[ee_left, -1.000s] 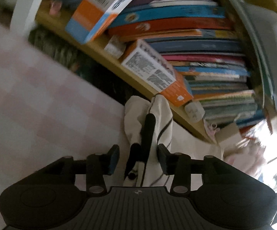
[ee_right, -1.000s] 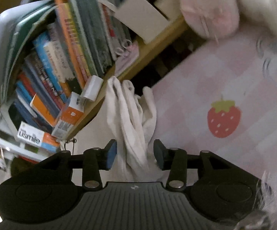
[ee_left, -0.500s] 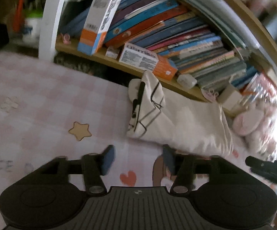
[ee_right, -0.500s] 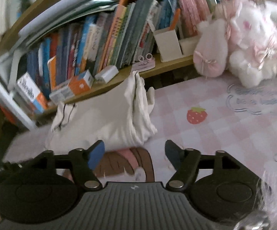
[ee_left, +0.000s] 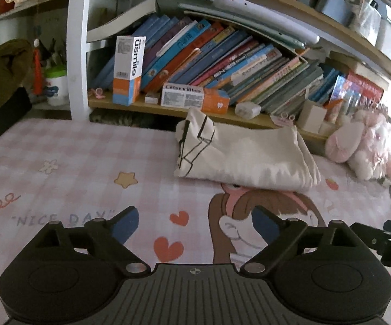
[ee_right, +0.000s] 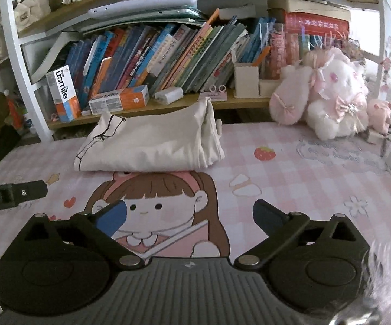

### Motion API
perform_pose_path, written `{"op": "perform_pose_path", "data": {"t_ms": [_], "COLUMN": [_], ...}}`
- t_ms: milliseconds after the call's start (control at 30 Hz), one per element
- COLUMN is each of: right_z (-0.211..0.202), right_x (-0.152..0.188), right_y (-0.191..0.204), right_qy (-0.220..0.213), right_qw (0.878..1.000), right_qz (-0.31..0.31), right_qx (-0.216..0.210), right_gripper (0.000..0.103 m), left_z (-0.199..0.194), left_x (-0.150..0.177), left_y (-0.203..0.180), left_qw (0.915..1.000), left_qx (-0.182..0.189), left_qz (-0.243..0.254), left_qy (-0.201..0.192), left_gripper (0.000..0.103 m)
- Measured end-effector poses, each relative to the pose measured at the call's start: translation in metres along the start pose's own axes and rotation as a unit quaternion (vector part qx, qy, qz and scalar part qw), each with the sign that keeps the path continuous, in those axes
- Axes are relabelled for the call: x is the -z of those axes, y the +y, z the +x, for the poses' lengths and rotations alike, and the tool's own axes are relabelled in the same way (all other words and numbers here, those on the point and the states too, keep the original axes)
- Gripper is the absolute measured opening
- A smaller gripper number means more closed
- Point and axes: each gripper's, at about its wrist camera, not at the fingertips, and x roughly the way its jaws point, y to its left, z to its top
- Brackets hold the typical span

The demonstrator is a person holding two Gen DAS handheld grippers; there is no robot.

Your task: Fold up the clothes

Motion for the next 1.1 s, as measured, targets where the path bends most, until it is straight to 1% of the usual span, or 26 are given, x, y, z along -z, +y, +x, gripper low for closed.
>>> {"op": "perform_pose_path", "data": {"t_ms": [200,267,333,500,633,800,1100], "right_z": [-0.013,-0.016,-0.017,-0.02,-0.022,-0.022,-0.022], "right_x": [0.008,0.01,0.012,0.016,0.018,0.02,0.026], "right_y": [0.001,0.003,0.005,0.01,0.013,0.015,0.018], "right_qy": [0.0,-0.001,0.001,0.006,0.008,0.013,0.023], "right_qw": [1.0,1.0,1.0,1.0,1.0,1.0,0.999], "right_qz": [0.004,0.001,-0.002,-0.008,-0.012,-0.009,-0.015], "right_qx": [0.019,0.024,0.025,0.024,0.023,0.02,0.023], "right_gripper": [0.103,0.103,0.103,0.103,0.103,0.103,0.103], "left_z": [-0.011,-0.014,-0.016,-0.02,-0.022,-0.024,-0.027], "left_x": [0.008,0.01,0.011,0.015,0.019,0.021,0.028], "left_y": [0.001,0.0,-0.002,-0.008,-0.012,-0.012,-0.015], "left_qw": [1.0,1.0,1.0,0.9996,0.9993,0.9995,0.9994], "left_qx": [-0.002,-0.003,-0.004,-0.011,-0.009,0.003,0.002], "left_qz": [-0.006,-0.004,0.001,0.024,0.036,0.031,0.035], "left_qy": [-0.001,-0.003,-0.005,-0.009,-0.006,-0.001,0.002], "left_gripper": [0.093,0.096,0.097,0.097,0.1,0.101,0.101]}}
